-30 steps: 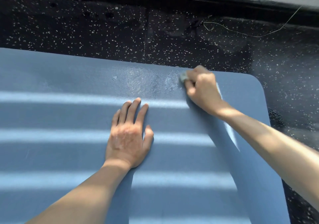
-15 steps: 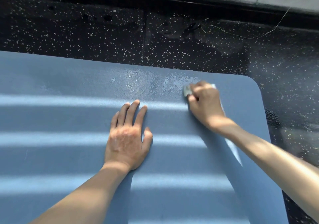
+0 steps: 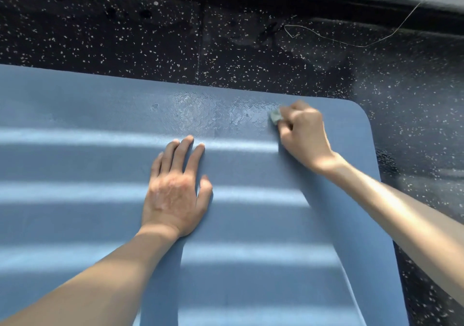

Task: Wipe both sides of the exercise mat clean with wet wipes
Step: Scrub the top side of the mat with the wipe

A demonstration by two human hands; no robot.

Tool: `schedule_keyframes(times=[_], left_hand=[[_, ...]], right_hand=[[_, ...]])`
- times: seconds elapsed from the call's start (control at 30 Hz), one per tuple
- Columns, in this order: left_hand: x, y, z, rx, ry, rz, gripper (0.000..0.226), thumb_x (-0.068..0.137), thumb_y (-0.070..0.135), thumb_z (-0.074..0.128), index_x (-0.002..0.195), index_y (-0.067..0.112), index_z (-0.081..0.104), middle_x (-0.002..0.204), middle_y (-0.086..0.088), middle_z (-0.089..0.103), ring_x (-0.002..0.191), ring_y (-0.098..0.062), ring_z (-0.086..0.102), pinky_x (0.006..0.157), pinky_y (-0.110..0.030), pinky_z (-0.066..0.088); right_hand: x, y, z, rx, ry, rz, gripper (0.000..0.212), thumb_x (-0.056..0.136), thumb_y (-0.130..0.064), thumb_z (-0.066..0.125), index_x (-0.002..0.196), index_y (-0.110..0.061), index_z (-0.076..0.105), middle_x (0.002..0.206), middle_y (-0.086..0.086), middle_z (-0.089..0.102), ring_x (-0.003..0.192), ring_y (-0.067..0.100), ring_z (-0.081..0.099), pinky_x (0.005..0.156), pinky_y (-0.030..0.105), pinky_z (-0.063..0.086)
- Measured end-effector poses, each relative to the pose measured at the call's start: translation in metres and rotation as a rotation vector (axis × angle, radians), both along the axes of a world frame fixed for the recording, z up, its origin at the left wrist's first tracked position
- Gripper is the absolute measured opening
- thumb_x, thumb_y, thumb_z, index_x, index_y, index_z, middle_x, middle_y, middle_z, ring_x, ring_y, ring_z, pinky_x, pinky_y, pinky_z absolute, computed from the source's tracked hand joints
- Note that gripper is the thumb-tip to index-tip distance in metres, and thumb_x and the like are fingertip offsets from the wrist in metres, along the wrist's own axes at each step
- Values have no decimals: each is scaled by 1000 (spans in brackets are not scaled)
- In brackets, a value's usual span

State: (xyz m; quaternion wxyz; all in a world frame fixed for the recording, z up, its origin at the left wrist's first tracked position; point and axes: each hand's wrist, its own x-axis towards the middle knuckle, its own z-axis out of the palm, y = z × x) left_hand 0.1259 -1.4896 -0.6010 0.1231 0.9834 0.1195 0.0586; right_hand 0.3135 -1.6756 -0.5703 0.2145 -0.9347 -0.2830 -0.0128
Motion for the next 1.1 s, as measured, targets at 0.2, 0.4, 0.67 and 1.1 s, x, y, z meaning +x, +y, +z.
schedule_keyframes(times=[0.2,0.4,0.67,1.1], left_hand=[[1,0,1,-9,-2,5,60,86,34,38,137,6,52,148,-15,44,137,-37,38,114,-46,24],[1,0,1,-16,-7,13,61,85,34,38,138,7,51,149,-14,44,138,-36,36,113,-47,26],[1,1,0,-20,-13,9,61,85,35,38,139,8,50,149,-13,43,139,-35,35,113,-46,22],[1,2,-2,-66,-45,-3,60,85,35,39,138,8,48,149,-14,41,139,-35,32,113,-48,25]], right_hand=[[-91,-36,2,-4,124,284,41,99,-27,36,81,-3,65,78,10,53,74,26,50,68,31,37],[-36,-13,-3,-9,-45,139,24,88,-15,48,87,-2,68,85,14,54,78,32,51,68,39,42],[-75,-24,3,-23,3,243,34,92,-20,42,80,1,67,79,14,56,71,32,52,63,35,40],[-111,-44,-1,-31,30,217,27,94,-16,48,87,0,69,81,13,56,72,29,51,66,35,42]])
